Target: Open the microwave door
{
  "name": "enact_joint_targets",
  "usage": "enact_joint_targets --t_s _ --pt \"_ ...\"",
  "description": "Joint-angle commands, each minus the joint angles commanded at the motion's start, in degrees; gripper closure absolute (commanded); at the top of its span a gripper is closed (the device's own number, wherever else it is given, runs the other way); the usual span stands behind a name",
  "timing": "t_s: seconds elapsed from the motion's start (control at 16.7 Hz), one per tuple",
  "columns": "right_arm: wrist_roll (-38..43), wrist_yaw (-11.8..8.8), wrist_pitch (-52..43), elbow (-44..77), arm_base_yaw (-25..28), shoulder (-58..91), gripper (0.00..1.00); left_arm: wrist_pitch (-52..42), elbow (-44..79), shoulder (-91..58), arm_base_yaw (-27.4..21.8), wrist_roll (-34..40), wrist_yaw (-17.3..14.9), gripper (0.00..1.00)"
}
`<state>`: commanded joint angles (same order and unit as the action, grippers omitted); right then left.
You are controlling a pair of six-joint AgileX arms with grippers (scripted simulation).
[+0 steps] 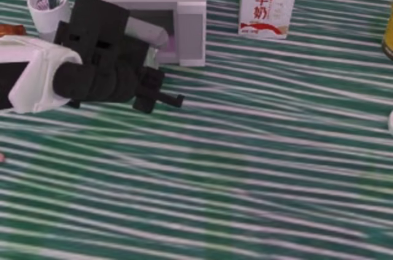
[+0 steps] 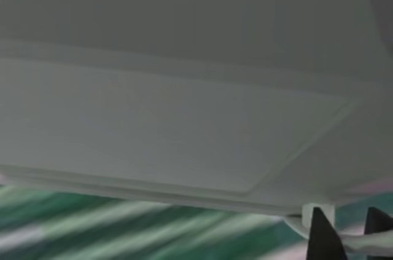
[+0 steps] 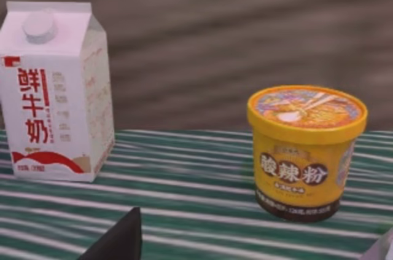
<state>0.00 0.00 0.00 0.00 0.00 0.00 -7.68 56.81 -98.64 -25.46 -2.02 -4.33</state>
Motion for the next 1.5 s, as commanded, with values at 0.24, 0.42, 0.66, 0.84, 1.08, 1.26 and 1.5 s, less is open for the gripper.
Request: enact_joint_targets --t_s 0.24,0.42,0.66,0.84,1.08,1.26,1.5 --pt "0.0 0.0 0.0 0.0 0.0 0.0 0.0 0.16 -1.09 1.6 1.73 -3.48 -2.49 1.0" --pt "0.0 0.0 0.0 0.0 0.0 0.0 0.0 -0.17 -1.86 1.79 2.35 -4.71 -3.35 1.0" --pt "0.0 0.0 0.0 0.0 0.0 0.0 0.0 -0.17 -1.86 1.79 2.35 -4.71 -3.35 1.0" --pt "0.0 0.0 0.0 0.0 0.0 0.0 0.0 -0.17 -1.86 1.79 2.35 -4.71 -3.35 1.0" --pt "0.0 0.0 0.0 0.0 0.0 0.0 0.0 -0.17 -1.86 1.79 2.35 -4.71 -3.35 1.0" --pt "0.0 0.0 0.0 0.0 0.0 0.0 0.0 -0.17 -1.86 1.79 2.35 -4.71 -3.35 1.0" --pt "0.0 0.0 0.0 0.0 0.0 0.0 0.0 -0.17 -1.86 1.79 2.35 -4.71 -3.35 1.0"
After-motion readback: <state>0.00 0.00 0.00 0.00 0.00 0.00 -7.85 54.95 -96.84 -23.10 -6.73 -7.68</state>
